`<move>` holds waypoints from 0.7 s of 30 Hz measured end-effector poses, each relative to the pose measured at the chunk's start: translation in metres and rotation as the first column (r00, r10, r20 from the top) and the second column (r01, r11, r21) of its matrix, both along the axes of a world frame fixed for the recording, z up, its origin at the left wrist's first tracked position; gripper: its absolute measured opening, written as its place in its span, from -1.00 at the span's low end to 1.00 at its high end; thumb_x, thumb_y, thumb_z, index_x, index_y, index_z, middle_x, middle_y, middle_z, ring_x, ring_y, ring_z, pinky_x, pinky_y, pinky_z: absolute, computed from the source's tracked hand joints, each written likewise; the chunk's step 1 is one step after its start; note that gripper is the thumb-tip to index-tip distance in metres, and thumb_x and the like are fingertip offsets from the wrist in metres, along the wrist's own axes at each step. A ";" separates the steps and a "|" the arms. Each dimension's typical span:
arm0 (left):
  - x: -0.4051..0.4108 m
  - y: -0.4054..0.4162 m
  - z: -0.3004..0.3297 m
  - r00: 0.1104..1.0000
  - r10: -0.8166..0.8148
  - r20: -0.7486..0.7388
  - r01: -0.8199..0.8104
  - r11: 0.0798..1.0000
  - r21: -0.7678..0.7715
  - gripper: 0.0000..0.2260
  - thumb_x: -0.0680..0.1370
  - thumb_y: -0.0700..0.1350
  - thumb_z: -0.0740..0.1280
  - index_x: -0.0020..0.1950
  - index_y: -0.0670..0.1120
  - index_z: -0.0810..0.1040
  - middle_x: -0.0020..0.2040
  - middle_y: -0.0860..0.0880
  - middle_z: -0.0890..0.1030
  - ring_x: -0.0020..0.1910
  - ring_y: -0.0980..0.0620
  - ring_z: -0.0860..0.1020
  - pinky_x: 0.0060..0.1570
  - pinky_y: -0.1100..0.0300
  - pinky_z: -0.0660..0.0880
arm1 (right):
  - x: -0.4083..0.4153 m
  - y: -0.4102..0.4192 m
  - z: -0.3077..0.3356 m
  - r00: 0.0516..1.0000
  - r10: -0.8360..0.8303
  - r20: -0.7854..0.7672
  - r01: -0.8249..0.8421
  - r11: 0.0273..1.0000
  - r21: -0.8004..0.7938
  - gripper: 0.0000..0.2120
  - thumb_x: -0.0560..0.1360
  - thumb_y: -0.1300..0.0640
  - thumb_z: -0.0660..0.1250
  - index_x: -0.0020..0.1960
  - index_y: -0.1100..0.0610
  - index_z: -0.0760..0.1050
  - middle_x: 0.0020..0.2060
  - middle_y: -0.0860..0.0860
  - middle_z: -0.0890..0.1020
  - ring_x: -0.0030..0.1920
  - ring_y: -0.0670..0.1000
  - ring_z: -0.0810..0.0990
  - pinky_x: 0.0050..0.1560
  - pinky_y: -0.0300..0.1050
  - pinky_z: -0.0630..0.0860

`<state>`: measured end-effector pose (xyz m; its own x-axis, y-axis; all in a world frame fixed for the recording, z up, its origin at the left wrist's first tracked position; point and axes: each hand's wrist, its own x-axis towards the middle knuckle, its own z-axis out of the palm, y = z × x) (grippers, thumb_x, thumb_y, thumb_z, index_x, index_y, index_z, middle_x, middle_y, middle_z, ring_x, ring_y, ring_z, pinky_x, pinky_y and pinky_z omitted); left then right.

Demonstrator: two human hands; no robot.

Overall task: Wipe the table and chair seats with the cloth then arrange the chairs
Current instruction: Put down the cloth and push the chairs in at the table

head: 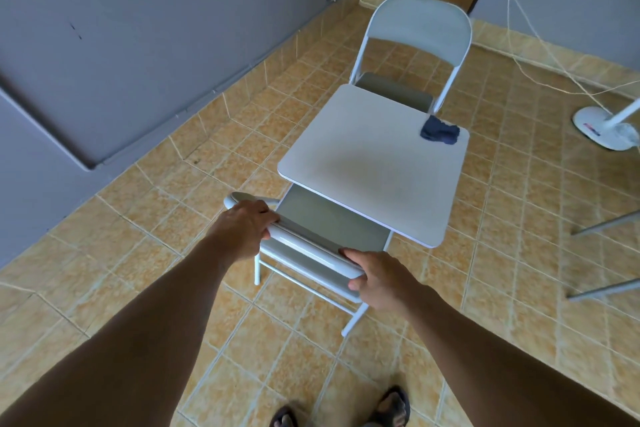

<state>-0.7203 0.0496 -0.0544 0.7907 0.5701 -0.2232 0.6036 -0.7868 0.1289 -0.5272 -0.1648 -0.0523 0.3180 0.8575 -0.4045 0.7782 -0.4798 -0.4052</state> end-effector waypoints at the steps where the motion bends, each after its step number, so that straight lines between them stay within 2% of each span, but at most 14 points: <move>1: 0.003 -0.001 0.005 0.999 0.021 -0.036 -0.022 1.000 -0.013 -0.62 0.58 -0.08 0.28 0.41 0.07 0.45 0.34 0.02 0.46 0.36 -0.06 0.41 0.20 -0.01 0.49 | 0.002 -0.002 0.003 1.000 -0.006 -0.009 0.006 1.000 -0.001 -0.42 0.51 0.01 0.33 0.49 -0.13 0.26 0.35 -0.01 0.52 0.32 0.08 0.49 0.28 0.02 0.46; 4: 0.022 -0.010 0.024 0.992 0.120 -0.043 -0.125 0.985 -0.118 -0.66 0.55 -0.14 0.27 0.32 0.04 0.52 0.34 0.00 0.49 0.37 -0.04 0.41 0.29 0.05 0.44 | 0.019 -0.013 0.017 0.999 -0.020 -0.037 0.020 1.000 0.004 -0.41 0.51 -0.03 0.32 0.51 -0.06 0.27 0.42 0.01 0.44 0.40 0.03 0.41 0.36 -0.08 0.36; 6: 0.044 -0.021 0.040 0.978 0.206 0.041 -0.195 0.962 -0.192 -0.73 0.60 -0.06 0.22 0.26 0.04 0.57 0.32 -0.01 0.52 0.33 -0.05 0.45 0.28 0.11 0.39 | 0.040 -0.017 0.032 0.998 -0.047 -0.043 0.048 0.999 0.021 -0.39 0.50 -0.03 0.34 0.52 -0.05 0.26 0.45 0.00 0.40 0.42 0.00 0.37 0.37 -0.14 0.32; 10: 0.110 -0.038 0.074 0.895 0.374 0.244 -0.265 0.885 -0.383 -0.80 0.60 -0.01 0.22 0.08 0.08 0.64 0.07 0.05 0.58 -0.08 -0.01 0.60 -0.16 0.26 0.46 | 0.104 -0.018 0.064 0.988 -0.116 -0.104 0.127 0.987 0.100 -0.38 0.48 -0.04 0.32 0.51 -0.10 0.24 0.44 -0.05 0.41 0.41 -0.04 0.38 0.37 -0.10 0.33; 13: 0.172 -0.048 0.098 0.846 0.451 0.285 -0.277 0.828 -0.488 -0.84 0.56 -0.06 0.28 -0.04 0.14 0.64 -0.01 0.03 0.63 -0.18 -0.01 0.63 -0.27 0.23 0.53 | 0.170 -0.019 0.086 0.984 -0.136 -0.113 0.156 0.970 0.185 -0.41 0.52 -0.01 0.33 0.51 -0.08 0.25 0.44 -0.06 0.41 0.39 -0.05 0.39 0.34 -0.17 0.33; 16: 0.243 -0.059 0.121 0.824 0.470 0.315 -0.271 0.817 -0.510 -0.79 0.55 -0.10 0.25 -0.07 0.17 0.63 -0.10 0.06 0.61 -0.31 0.07 0.59 -0.43 0.32 0.47 | 0.244 -0.022 0.108 0.981 -0.142 -0.132 0.171 0.954 0.244 -0.42 0.54 0.00 0.33 0.52 -0.05 0.25 0.45 -0.07 0.39 0.40 -0.05 0.39 0.32 -0.18 0.33; 18: 0.292 -0.067 0.137 0.817 0.466 0.340 -0.265 0.827 -0.496 -0.78 0.56 -0.11 0.23 0.00 0.14 0.64 -0.05 0.07 0.59 -0.27 0.15 0.57 -0.47 0.43 0.41 | 0.296 -0.027 0.121 0.980 -0.145 -0.138 0.177 0.950 0.259 -0.43 0.54 -0.03 0.31 0.51 -0.08 0.25 0.46 -0.06 0.37 0.40 -0.05 0.39 0.32 -0.14 0.36; 21: 0.363 -0.082 0.157 0.825 0.437 0.358 -0.246 0.848 -0.469 -0.77 0.59 -0.10 0.20 0.08 0.14 0.62 0.08 0.02 0.57 -0.15 0.16 0.56 -0.36 0.42 0.40 | 0.369 -0.038 0.144 0.981 -0.134 -0.141 0.167 0.951 0.259 -0.44 0.54 -0.02 0.31 0.50 -0.06 0.26 0.44 -0.02 0.38 0.38 -0.03 0.41 0.24 -0.15 0.38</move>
<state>-0.3570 -0.0324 0.1026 0.6258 0.7624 -0.1650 0.6260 -0.3646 0.6894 -0.1582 -0.2025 0.0920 0.4148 0.8855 -0.2093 0.6426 -0.4480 -0.6216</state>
